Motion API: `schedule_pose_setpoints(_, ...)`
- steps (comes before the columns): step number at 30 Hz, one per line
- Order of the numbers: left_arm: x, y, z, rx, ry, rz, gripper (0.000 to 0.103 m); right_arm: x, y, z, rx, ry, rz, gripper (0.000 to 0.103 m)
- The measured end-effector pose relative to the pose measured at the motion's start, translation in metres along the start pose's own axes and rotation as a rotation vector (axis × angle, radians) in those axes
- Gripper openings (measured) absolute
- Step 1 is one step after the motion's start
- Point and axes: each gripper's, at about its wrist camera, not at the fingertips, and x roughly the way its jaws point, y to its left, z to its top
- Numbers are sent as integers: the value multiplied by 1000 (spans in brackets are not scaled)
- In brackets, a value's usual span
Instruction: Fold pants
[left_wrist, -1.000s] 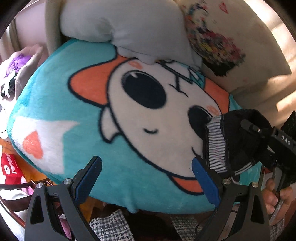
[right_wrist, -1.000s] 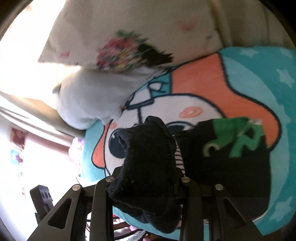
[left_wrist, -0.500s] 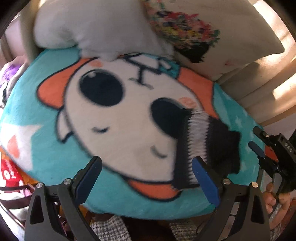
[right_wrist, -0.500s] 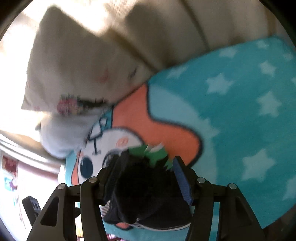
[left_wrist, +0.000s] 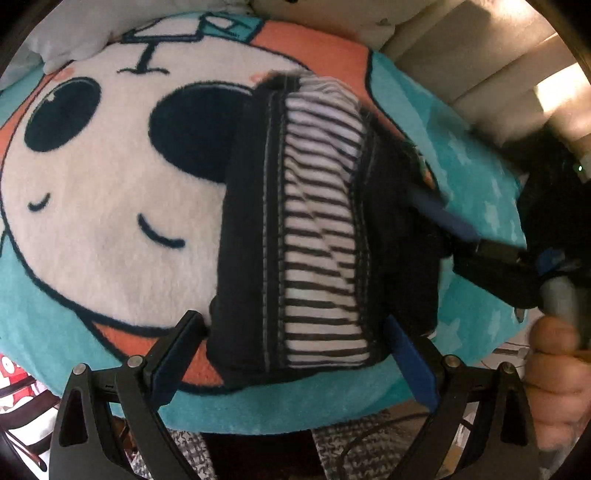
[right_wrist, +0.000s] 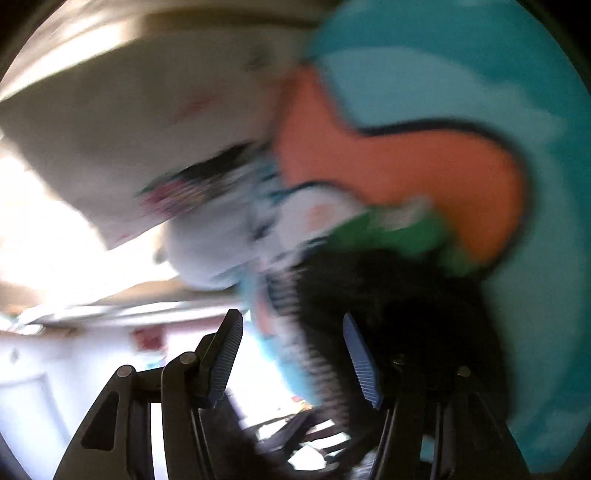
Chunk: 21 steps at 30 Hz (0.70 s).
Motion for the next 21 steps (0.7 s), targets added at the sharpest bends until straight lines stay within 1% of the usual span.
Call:
schedule_pose_setpoints(1,-6,1,0,-1,-12,-13,97,-4,-3,1,-22,-25,-67,60)
schedule_pose_setpoints(3,-24,5,1,-8,-62,-24,96,-23,-2,1,-75,-101,-210,60)
schedule_pose_setpoints(4,-33,8,2,-17,-90,-25,96,-31,3,0,-105,-146,-309,62)
schedule_pose_setpoints(5,-38,11,3,-27,-108,-23,96,-39,10,-1,-153,-193,-395,62)
schedule_pose_setpoints(6,-46,18,5,-58,-141,-19,96,-49,21,-3,-219,-250,-449,62)
schedule_pose_setpoints(7,-50,22,7,-79,-158,-20,96,-55,27,-5,-245,-278,-449,62)
schedule_pose_setpoints(8,-51,28,10,-106,-171,-26,96,-62,36,-8,-268,-303,-403,62)
schedule_pose_setpoints(10,-45,34,12,-136,-160,-35,96,-71,47,-13,-287,-300,-249,62)
schedule_pose_setpoints(11,-39,36,11,-141,-143,-37,96,-69,52,-14,-283,-264,-136,62)
schedule_pose_setpoints(12,-35,38,9,-142,-129,-36,96,-67,53,-14,-269,-225,-58,62)
schedule_pose_setpoints(13,-24,36,6,-139,-98,-31,96,-56,53,-12,-228,-154,44,62)
schedule_pose_setpoints(14,-16,32,2,-139,-77,-31,96,-43,49,-10,-179,-92,104,62)
schedule_pose_setpoints(15,-10,32,4,-142,-63,-34,96,-33,44,-10,-149,-51,122,62)
schedule_pose_setpoints(16,-2,33,2,-152,-40,-41,96,-23,39,-10,-131,-24,110,62)
schedule_pose_setpoints(17,0,32,1,-149,-46,-34,96,-10,31,-10,-118,4,60,62)
schedule_pose_setpoints(18,-1,29,-2,-134,-56,-24,96,-6,23,-9,-103,11,22,62)
schedule_pose_setpoints(19,0,25,-6,-119,-62,-15,96,0,8,-9,-62,21,-16,56)
schedule_pose_setpoints(20,0,24,-7,-113,-68,-13,96,1,-6,-9,-22,23,-22,44)
schedule_pose_setpoints(21,0,23,-9,-109,-75,-15,96,-1,-14,-9,-11,19,-22,39)
